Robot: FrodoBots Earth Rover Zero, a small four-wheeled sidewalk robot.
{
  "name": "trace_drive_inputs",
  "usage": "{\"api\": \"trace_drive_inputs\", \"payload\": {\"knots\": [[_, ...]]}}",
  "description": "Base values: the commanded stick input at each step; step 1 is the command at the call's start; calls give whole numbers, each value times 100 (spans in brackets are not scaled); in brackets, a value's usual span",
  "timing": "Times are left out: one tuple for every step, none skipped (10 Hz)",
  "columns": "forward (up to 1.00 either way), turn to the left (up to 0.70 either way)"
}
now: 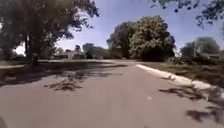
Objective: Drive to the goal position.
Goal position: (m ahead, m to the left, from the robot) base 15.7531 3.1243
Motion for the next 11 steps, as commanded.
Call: {"api": "trace_drive_inputs", "payload": {"knots": [[70,-35],[70,-35],[70,-35],[70,-35],[70,-35],[70,-34],[70,0],[70,0],[70,0],[70,0],[70,0]]}}
